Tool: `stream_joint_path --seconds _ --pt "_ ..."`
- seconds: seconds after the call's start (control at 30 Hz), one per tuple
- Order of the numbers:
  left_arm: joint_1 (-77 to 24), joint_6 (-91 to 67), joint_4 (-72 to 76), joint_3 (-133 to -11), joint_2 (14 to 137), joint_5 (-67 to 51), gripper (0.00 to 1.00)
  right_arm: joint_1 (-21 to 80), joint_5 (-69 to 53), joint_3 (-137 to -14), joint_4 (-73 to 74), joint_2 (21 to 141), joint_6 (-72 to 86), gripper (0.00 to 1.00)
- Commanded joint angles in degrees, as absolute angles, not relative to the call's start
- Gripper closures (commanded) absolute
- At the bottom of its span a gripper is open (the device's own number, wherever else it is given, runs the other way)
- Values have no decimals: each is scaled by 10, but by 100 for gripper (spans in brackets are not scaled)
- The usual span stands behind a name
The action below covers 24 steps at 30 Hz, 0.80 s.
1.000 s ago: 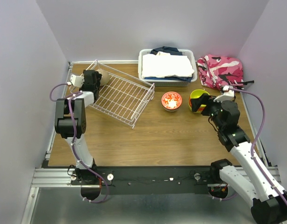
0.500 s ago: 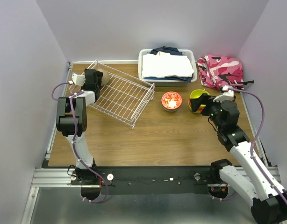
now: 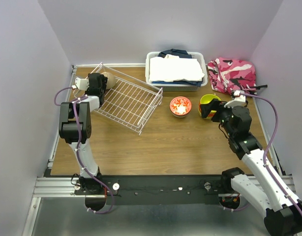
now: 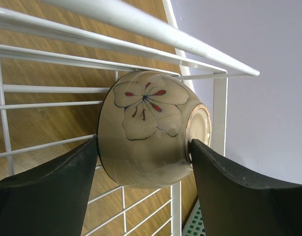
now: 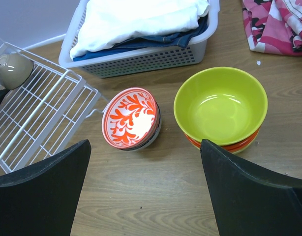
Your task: Unload the bowls from the dish rack
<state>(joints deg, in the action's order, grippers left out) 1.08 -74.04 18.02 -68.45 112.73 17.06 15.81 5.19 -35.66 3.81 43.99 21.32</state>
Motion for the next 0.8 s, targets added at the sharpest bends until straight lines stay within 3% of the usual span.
stream_joint_path --seconds 0.0,0.53,0.77 --pt "17 -736 192 -673 1095 176 42 163 44 -348 19 438 206 0" --pt "16 -672 152 -654 1014 175 68 165 40 -348 19 429 207 0" --pt "17 -620 133 -657 992 176 70 166 34 -351 21 429 207 0"
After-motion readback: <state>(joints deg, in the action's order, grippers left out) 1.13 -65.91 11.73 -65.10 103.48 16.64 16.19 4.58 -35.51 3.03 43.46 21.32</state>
